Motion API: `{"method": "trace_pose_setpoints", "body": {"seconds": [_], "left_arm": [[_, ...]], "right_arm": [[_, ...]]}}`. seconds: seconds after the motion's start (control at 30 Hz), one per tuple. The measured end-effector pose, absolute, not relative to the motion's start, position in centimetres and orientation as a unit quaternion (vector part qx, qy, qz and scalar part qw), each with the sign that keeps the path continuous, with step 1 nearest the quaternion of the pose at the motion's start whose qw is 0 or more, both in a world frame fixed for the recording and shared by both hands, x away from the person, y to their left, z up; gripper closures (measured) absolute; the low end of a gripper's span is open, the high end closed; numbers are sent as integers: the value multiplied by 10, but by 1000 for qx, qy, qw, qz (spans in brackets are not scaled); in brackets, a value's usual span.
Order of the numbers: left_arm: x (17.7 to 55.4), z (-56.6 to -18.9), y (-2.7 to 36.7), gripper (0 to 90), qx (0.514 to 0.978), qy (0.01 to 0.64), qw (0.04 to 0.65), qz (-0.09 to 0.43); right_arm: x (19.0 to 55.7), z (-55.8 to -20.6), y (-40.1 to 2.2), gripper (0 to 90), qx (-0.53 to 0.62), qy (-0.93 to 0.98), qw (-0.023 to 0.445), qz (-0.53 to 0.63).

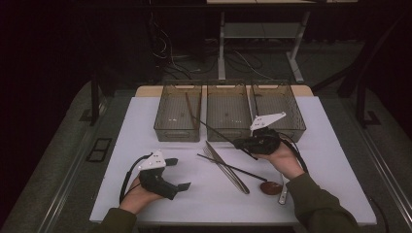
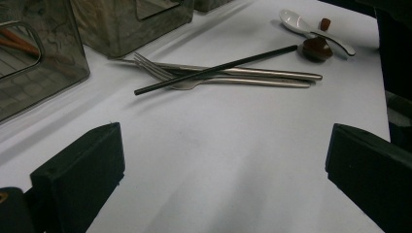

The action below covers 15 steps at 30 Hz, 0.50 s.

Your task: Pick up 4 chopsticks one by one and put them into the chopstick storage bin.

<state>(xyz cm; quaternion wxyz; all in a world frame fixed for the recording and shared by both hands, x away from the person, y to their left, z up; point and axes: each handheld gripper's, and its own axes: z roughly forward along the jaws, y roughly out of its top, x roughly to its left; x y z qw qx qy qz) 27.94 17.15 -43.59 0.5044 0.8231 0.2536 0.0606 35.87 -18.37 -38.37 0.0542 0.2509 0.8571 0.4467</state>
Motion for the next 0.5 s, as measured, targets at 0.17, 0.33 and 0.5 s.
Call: {"method": "trace_pose_setpoints", "body": {"seconds": [0.17, 0.33, 0.5], "left_arm": [[280, -436, 171, 0, 823, 253, 505, 61], [279, -436, 171, 0, 821, 255, 507, 61], [280, -436, 171, 0, 821, 256, 507, 60]], "right_arm": [[364, -381, -174, 851, 255, 854, 59, 450], [370, -378, -165, 851, 257, 853, 62, 450], [378, -377, -158, 851, 266, 850, 66, 449]]}}
